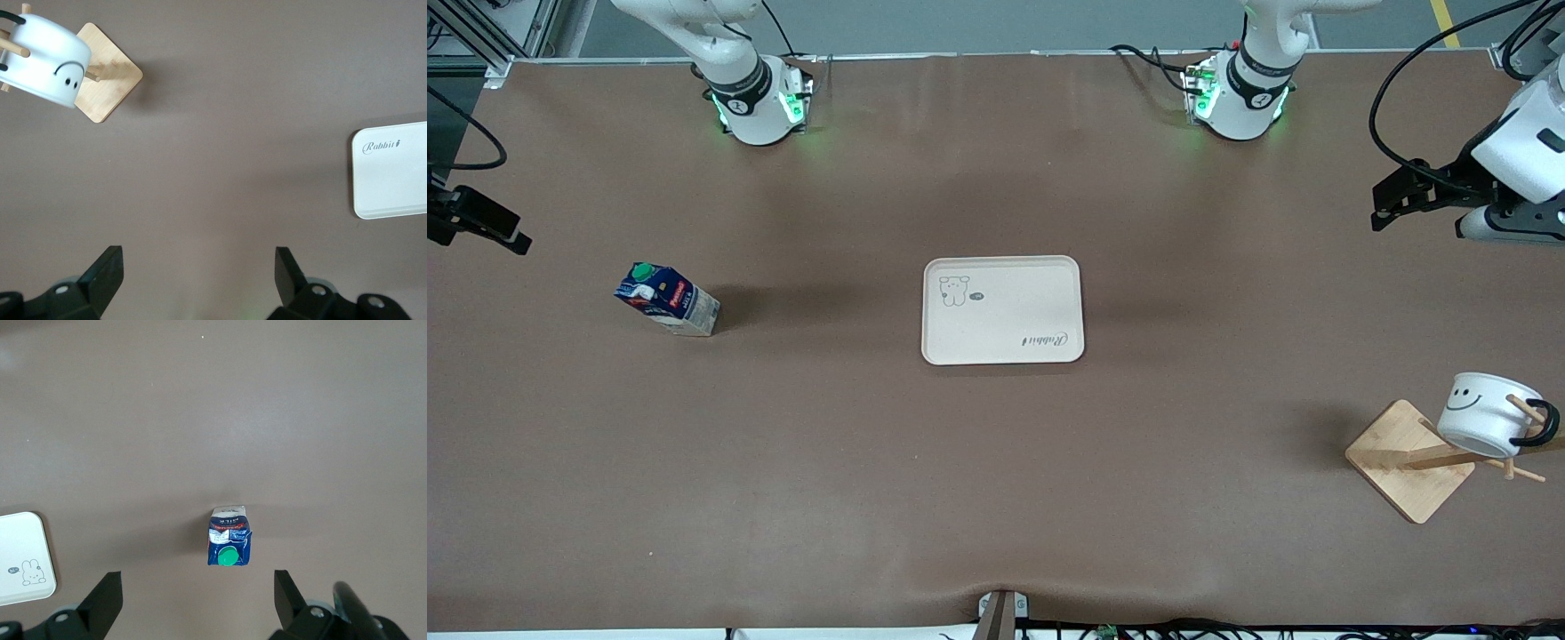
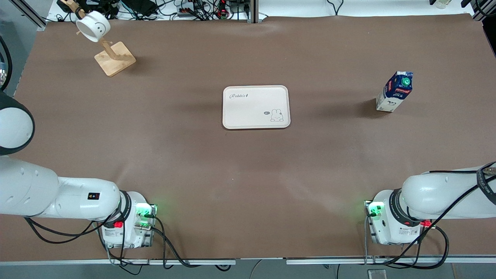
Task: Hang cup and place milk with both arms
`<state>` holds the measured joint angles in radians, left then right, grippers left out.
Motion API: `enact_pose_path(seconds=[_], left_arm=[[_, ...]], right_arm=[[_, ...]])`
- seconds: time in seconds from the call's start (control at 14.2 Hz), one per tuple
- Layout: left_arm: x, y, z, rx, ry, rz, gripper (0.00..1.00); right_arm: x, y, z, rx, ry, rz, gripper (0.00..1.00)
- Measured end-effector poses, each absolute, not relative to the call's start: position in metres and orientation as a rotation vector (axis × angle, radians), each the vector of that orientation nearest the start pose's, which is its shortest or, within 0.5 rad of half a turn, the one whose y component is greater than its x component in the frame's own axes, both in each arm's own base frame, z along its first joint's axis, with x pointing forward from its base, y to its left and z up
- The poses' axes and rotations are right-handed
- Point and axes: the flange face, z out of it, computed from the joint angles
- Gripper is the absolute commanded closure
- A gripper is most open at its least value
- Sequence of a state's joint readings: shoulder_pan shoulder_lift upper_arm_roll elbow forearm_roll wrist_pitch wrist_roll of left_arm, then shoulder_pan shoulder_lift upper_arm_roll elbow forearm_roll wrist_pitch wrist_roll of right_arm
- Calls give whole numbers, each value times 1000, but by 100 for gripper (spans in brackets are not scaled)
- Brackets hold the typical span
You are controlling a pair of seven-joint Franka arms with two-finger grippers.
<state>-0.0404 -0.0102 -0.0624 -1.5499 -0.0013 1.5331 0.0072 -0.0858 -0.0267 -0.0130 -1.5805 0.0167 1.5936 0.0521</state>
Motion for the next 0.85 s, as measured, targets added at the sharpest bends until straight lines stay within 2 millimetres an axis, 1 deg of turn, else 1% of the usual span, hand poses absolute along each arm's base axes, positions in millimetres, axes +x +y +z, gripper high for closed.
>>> enact_pose_path(seconds=[0.85], left_arm=[[548,-55,632,-3138,167,22,0]], right_arm=[[546,-52,637,-3116,236,-63,0]])
